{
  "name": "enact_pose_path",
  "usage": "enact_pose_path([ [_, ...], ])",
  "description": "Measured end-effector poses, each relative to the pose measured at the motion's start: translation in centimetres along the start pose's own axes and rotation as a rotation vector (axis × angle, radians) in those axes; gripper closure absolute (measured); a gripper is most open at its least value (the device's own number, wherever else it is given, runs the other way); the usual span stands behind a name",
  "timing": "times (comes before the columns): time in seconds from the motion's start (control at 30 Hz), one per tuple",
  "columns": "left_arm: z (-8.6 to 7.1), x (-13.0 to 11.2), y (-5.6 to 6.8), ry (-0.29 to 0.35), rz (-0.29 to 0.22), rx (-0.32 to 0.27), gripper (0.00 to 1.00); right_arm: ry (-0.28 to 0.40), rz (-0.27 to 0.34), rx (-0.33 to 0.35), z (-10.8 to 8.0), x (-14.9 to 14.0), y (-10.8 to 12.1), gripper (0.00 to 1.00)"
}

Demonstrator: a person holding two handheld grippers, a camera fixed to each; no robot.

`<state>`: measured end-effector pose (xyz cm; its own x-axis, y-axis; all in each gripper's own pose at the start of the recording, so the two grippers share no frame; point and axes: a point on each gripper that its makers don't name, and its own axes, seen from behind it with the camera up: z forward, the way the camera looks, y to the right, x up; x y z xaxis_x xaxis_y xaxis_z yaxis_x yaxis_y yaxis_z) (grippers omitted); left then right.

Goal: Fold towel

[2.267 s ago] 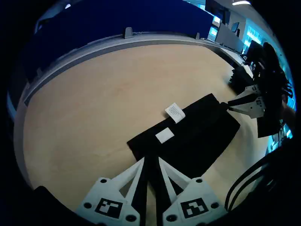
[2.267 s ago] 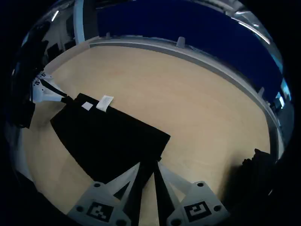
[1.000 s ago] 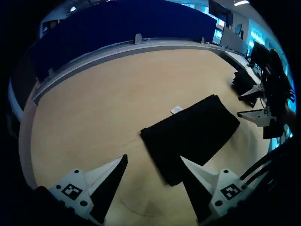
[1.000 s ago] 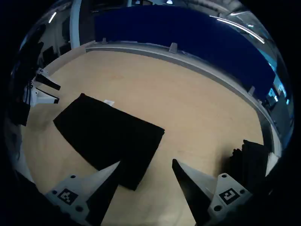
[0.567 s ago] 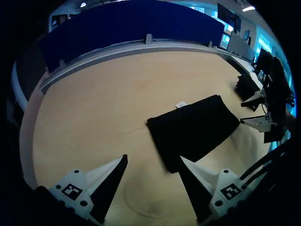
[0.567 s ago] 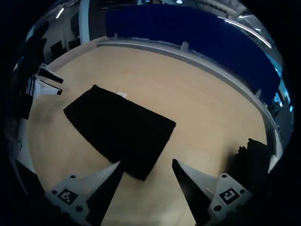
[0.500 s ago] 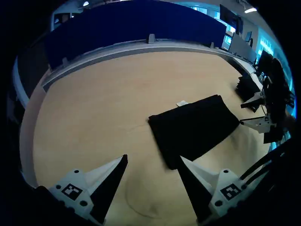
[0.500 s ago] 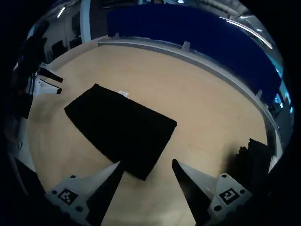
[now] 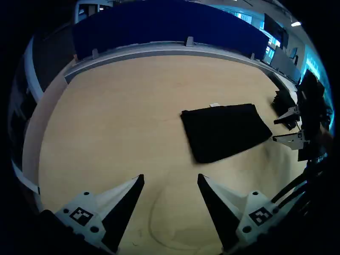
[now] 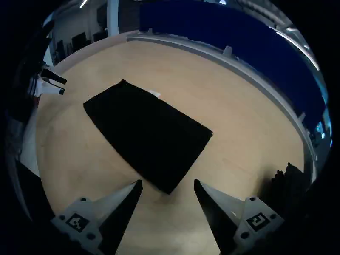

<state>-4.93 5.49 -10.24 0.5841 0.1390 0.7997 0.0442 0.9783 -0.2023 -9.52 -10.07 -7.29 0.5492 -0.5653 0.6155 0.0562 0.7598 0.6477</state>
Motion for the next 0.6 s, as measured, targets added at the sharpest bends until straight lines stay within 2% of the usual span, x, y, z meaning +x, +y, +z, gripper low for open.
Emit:
enact_pose_path([
  [0.1,-0.7,-0.7,-0.4,-0.001,-0.014,0.016,0.07,-0.010,-0.017,0.012,0.1,-0.1,-0.2,0.11],
  [0.3,-2.0,-2.3,-0.7,-0.013,-0.047,0.031,0.07,-0.037,-0.048,0.028,0.6,-1.0,-0.5,0.28],
  [0.6,-3.3,-4.2,-1.4,-0.032,-0.076,0.048,0.07,-0.059,-0.028,0.057,1.3,-2.0,-0.6,0.50],
])
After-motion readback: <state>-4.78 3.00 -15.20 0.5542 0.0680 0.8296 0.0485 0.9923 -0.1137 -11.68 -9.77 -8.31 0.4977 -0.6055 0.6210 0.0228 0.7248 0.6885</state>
